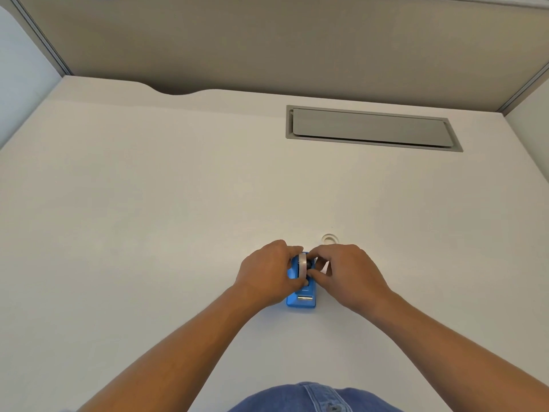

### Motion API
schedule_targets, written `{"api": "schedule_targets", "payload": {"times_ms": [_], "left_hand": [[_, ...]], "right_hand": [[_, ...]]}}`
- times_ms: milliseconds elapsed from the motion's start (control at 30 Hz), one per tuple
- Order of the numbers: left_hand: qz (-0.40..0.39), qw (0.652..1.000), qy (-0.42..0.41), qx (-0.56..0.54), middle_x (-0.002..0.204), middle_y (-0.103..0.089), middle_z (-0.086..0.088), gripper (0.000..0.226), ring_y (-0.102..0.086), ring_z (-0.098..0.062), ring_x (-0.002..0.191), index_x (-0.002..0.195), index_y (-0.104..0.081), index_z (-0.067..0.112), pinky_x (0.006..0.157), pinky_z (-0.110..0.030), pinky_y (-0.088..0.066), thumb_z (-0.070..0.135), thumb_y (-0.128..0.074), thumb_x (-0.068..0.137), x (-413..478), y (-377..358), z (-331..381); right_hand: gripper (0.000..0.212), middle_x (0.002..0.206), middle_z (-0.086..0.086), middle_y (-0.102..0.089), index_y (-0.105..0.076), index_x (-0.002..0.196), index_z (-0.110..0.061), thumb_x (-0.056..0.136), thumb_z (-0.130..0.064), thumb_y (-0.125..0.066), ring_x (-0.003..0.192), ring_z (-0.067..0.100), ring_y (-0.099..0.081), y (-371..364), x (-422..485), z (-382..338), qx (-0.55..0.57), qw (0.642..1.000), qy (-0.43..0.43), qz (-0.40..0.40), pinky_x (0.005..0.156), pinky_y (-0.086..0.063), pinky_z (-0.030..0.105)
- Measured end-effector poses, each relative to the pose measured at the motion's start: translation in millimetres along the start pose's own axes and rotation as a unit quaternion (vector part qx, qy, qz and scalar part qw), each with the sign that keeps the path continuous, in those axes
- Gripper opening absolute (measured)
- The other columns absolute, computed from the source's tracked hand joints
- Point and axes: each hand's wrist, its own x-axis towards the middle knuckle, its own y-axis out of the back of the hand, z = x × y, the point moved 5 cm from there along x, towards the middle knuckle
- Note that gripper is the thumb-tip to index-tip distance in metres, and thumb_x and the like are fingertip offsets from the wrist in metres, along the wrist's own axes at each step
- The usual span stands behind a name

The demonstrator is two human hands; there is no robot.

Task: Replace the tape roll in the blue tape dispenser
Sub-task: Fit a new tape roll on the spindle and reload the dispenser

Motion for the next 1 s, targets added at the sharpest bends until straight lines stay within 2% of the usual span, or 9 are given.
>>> {"api": "schedule_targets", "payload": {"times_ms": [133,267,400,567,733,800,867,933,1000], "left_hand": [[-0.003,1.000,0.001,-0.013,0.115,-0.052,0.012,0.096,-0.054,-0.008,0.094,0.145,-0.035,0.035,0.072,-0.024,-0.042,0.066,-0.075,0.063,-8,-5,-7],[-0.025,1.000,-0.015,-0.007,0.132,-0.039,0.015,0.116,-0.055,-0.008,0.096,0.147,-0.029,0.034,0.075,-0.025,-0.049,0.074,-0.076,0.049,-18,-11,-10],[0.001,1.000,-0.018,0.000,0.133,-0.042,0.015,0.104,-0.057,-0.009,0.099,0.143,-0.034,0.032,0.073,-0.023,-0.046,0.064,-0.079,0.055,-18,-10,-10],[0.011,1.000,-0.015,0.006,0.131,-0.045,0.015,0.102,-0.057,-0.009,0.101,0.141,-0.036,0.033,0.074,-0.022,-0.045,0.068,-0.077,0.054,-17,-11,-10],[0.012,1.000,-0.010,0.005,0.130,-0.045,0.014,0.102,-0.056,-0.009,0.100,0.142,-0.035,0.032,0.073,-0.021,-0.043,0.066,-0.078,0.055,-18,-11,-9],[0.011,1.000,-0.009,0.004,0.130,-0.045,0.013,0.102,-0.056,-0.009,0.100,0.142,-0.035,0.032,0.073,-0.021,-0.042,0.065,-0.079,0.056,-18,-11,-9],[0.011,1.000,-0.007,0.000,0.130,-0.046,0.013,0.101,-0.057,-0.009,0.100,0.142,-0.036,0.032,0.072,-0.021,-0.041,0.065,-0.079,0.056,-18,-11,-10],[0.010,1.000,-0.008,-0.004,0.130,-0.046,0.013,0.101,-0.057,-0.010,0.099,0.142,-0.037,0.031,0.072,-0.021,-0.042,0.065,-0.078,0.056,-17,-11,-9],[0.008,1.000,-0.007,-0.004,0.130,-0.047,0.012,0.100,-0.057,-0.011,0.099,0.141,-0.038,0.031,0.074,-0.021,-0.044,0.066,-0.078,0.056,-17,-11,-9]], "right_hand": [[0.015,0.089,-0.012,-0.066,-0.068,0.100,-0.032,0.085,-0.030,-0.067,0.065,0.008,-0.049,-2,-2,1,-0.015,1.000,0.010,0.005,0.062,-0.042,0.025],[0.014,0.089,-0.010,-0.062,-0.068,0.100,-0.032,0.086,-0.032,-0.066,0.068,0.010,-0.049,-2,-1,0,-0.022,1.000,0.011,0.001,0.061,-0.038,0.024],[0.014,0.087,-0.010,-0.057,-0.068,0.099,-0.030,0.085,-0.032,-0.066,0.071,0.013,-0.051,0,2,-2,-0.020,0.999,0.017,-0.018,0.061,-0.036,0.024],[0.014,0.086,-0.008,-0.058,-0.068,0.099,-0.027,0.086,-0.031,-0.064,0.069,0.014,-0.050,-1,3,-3,-0.039,0.999,0.030,-0.018,0.060,-0.036,0.026],[0.016,0.087,-0.014,-0.069,-0.070,0.097,-0.032,0.083,-0.026,-0.069,0.059,0.002,-0.048,-3,-2,3,0.012,1.000,0.004,-0.011,0.060,-0.041,0.022],[0.021,0.084,-0.018,-0.070,-0.069,0.098,-0.034,0.079,-0.024,-0.070,0.055,-0.002,-0.050,-2,-3,8,0.049,0.999,-0.014,-0.002,0.060,-0.046,0.022],[0.030,0.088,-0.021,-0.067,-0.065,0.103,-0.037,0.076,-0.029,-0.073,0.056,-0.005,-0.049,-2,-4,11,0.059,0.998,-0.017,0.002,0.059,-0.042,0.020],[0.047,0.098,-0.022,-0.059,-0.057,0.113,-0.042,0.071,-0.039,-0.077,0.063,-0.008,-0.048,-3,-4,9,0.043,0.999,-0.004,-0.008,0.059,-0.035,0.015],[0.064,0.108,-0.021,-0.051,-0.049,0.125,-0.044,0.068,-0.046,-0.077,0.075,-0.006,-0.052,-6,-2,6,0.016,0.999,0.012,-0.025,0.063,-0.039,0.015]]}}
